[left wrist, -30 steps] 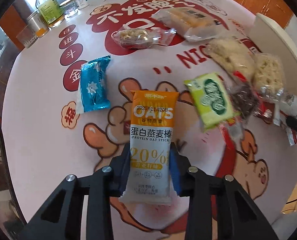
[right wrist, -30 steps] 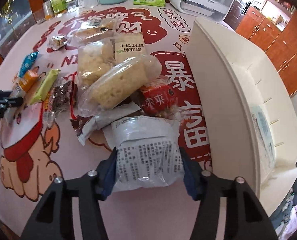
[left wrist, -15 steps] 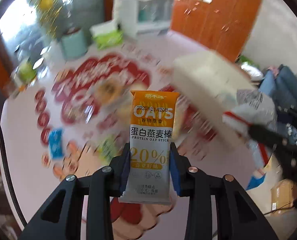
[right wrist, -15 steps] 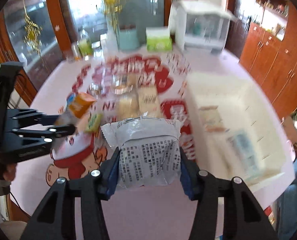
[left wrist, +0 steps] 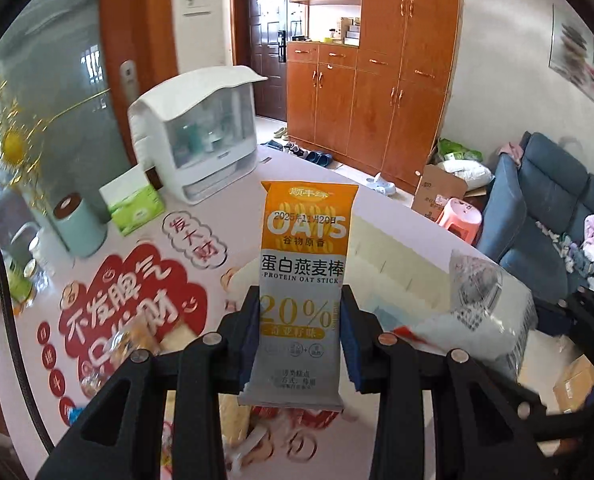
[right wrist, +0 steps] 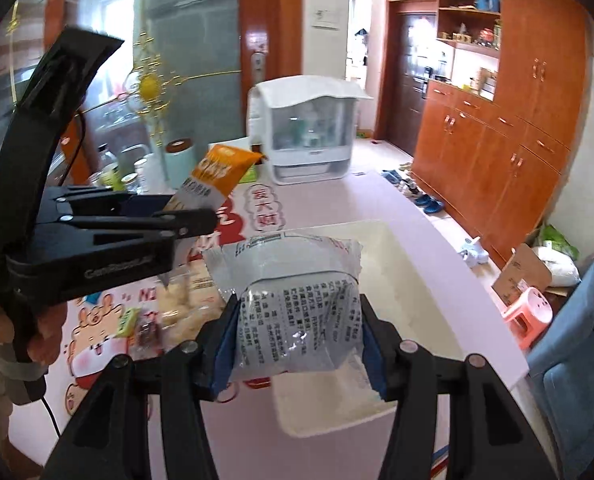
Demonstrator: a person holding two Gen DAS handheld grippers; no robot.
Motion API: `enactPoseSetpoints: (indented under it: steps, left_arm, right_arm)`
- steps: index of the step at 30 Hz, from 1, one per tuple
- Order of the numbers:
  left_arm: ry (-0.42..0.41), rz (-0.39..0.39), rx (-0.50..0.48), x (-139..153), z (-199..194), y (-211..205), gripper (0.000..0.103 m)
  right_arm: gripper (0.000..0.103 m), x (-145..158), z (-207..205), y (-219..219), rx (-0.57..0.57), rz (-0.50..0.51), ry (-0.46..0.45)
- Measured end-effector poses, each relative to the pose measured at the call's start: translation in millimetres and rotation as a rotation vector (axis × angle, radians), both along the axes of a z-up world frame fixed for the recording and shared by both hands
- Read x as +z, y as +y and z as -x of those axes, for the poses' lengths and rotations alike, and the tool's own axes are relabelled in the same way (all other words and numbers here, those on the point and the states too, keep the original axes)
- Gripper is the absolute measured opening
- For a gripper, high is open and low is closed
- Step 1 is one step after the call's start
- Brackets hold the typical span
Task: Organize snacks
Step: 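Release the OATS bar and white bag into the white tray with both tools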
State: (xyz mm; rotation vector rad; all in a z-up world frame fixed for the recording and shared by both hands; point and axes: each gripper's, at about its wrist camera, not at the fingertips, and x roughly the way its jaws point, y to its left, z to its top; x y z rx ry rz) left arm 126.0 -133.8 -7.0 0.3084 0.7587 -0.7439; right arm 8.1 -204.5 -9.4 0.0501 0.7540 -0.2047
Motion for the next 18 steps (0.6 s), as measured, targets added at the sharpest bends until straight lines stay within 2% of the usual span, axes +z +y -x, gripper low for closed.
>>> enactPoseSetpoints:
  steps: [7, 14, 15, 17, 18]
  left_arm:
    - [0.05, -0.05, 0.031, -24, -17, -62, 0.035]
    - [0.061, -0.095, 0.066, -45, -24, -91, 0.043]
    - [0.062, -0.105, 0.077, -48, -24, -94, 0.047]
    - [0.068, -0.111, 0.093, -52, -24, -96, 0.083]
    - [0.063, -0.105, 0.107, -53, -23, -96, 0.087]
  right_arm:
    - [0.056, -14, -11, -46, -0.019, 0.001, 0.029]
    - [0.059, -44, -19, -84, -0.025, -0.037, 0.107]
    - [0.061, -48, -18, -87, -0.025, -0.041, 0.117]
    - [0.062, -56, -19, -92, -0.019, -0.036, 0.135]
    - [0.062, -59, -19, -93, -0.012, -0.031, 0.139]
